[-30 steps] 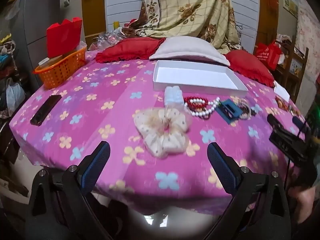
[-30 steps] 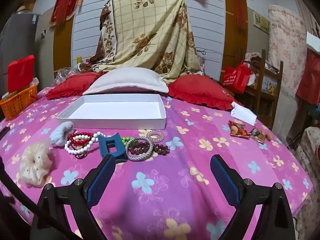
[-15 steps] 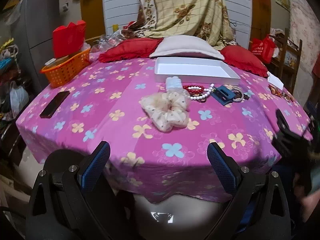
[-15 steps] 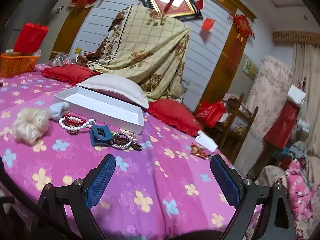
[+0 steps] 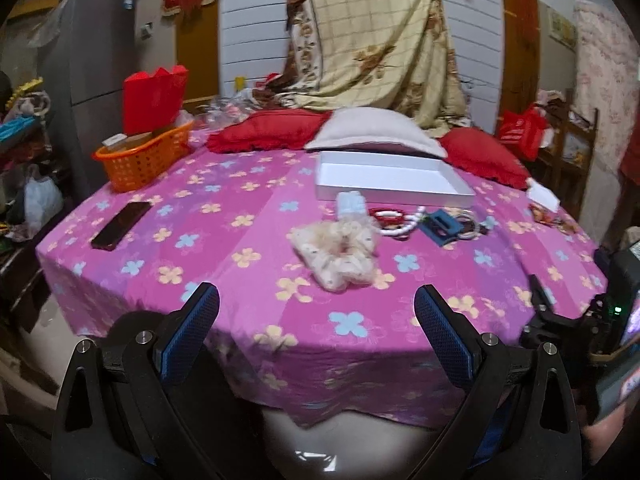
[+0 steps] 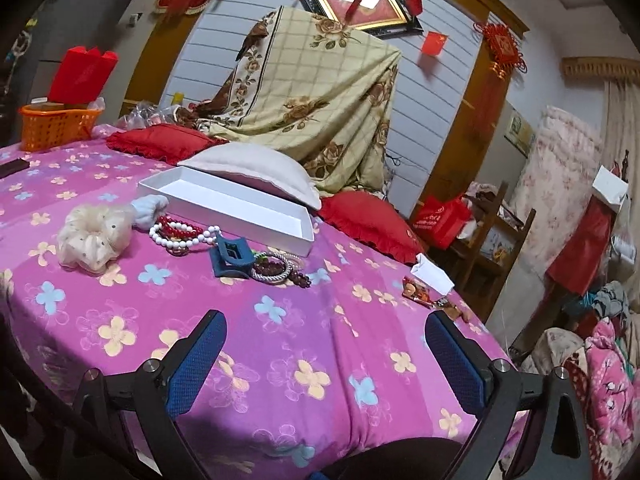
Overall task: Organize jewelry
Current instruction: 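Move both tools toward the jewelry beside the white tray, then grasp the cream scrunchie with the left tool while the right tool grasps the blue claw clip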
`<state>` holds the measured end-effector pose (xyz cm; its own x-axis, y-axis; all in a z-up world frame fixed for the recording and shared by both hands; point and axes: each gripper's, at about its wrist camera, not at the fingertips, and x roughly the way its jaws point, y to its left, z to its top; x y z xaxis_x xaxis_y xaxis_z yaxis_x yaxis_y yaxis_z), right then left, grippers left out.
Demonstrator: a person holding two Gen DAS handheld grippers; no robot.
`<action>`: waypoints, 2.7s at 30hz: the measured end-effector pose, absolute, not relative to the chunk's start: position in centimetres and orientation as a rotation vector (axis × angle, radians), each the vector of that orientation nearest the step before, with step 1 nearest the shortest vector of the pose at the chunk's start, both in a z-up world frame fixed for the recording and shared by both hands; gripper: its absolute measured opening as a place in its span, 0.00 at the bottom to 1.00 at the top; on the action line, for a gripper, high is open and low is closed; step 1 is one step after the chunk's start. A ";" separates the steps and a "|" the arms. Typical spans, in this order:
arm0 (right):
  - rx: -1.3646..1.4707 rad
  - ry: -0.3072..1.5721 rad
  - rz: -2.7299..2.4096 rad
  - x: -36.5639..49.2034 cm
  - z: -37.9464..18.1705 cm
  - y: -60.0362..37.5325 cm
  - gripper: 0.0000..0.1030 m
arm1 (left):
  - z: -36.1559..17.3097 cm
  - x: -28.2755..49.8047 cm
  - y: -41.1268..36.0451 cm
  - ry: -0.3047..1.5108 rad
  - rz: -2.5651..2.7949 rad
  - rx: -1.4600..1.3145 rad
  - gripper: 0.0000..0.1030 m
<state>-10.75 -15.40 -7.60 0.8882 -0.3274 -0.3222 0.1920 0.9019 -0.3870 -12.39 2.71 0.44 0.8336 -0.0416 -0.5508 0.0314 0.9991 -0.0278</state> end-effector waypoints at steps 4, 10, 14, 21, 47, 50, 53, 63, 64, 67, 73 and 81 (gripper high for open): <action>-0.349 0.396 -0.251 -10.6 -7.6 -15.3 0.96 | 0.0 -12.2 2.2 0.614 -0.037 0.001 0.95; -0.361 0.379 -0.221 -11.0 -7.4 -14.8 0.96 | 0.1 -12.2 2.3 0.602 -0.019 0.002 0.95; -0.333 0.361 -0.197 -11.1 -6.3 -15.1 0.96 | 1.3 -11.4 3.3 0.563 0.042 0.045 0.95; -0.291 0.323 -0.165 -10.6 -3.1 -15.7 0.96 | 4.1 -10.1 6.7 0.485 0.141 0.069 0.95; 0.066 0.674 0.191 4.3 -7.0 -18.6 0.70 | -2.6 2.0 5.8 0.791 0.001 -0.012 0.95; 0.082 0.713 0.234 6.4 -7.6 -18.4 0.58 | -4.0 3.4 5.3 0.825 -0.020 -0.022 0.95; 0.063 0.721 0.271 7.9 -8.1 -17.6 0.58 | -5.1 5.0 5.0 0.856 -0.034 -0.036 0.95; 0.017 0.758 0.329 11.6 -10.1 -16.3 0.55 | -7.6 8.6 3.6 0.903 -0.068 -0.031 0.95; 0.017 0.761 0.328 11.7 -10.2 -16.4 0.54 | -7.8 8.8 3.5 0.908 -0.077 -0.033 0.95; 0.016 0.775 0.322 12.2 -10.7 -16.7 0.49 | -8.3 9.4 3.3 0.917 -0.095 -0.034 0.95; 0.003 0.803 0.310 12.8 -11.5 -16.7 0.27 | -9.2 10.1 2.6 0.940 -0.129 -0.036 0.95; 0.100 0.817 0.329 12.3 -11.0 -17.8 0.14 | -9.9 10.5 2.5 1.004 -0.152 -0.069 0.14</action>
